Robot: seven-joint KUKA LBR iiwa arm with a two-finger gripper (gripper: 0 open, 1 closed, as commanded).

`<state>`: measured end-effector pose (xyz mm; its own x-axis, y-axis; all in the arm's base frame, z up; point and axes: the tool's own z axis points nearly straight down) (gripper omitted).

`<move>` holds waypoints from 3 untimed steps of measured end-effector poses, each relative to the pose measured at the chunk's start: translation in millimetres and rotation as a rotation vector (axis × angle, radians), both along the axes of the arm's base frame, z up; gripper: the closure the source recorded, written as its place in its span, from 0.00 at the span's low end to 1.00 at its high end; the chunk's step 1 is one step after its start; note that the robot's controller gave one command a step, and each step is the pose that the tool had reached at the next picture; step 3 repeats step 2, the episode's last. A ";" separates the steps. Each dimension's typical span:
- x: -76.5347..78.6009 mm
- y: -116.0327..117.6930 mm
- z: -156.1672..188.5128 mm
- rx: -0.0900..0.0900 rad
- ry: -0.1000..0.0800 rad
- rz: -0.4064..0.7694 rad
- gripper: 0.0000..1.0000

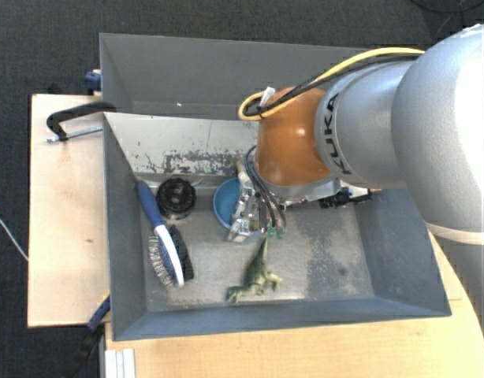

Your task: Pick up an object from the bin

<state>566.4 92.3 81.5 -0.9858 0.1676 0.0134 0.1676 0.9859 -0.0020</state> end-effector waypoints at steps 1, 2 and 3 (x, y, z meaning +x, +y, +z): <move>4.3 26.4 103.6 0.004 -0.026 -0.006 1.00; 3.7 49.4 200.4 0.005 -0.027 -0.012 1.00; 3.7 49.4 200.4 0.005 -0.027 -0.012 1.00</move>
Offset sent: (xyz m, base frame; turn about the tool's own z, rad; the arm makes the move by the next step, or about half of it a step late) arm 0.0018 0.0236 0.0975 0.0092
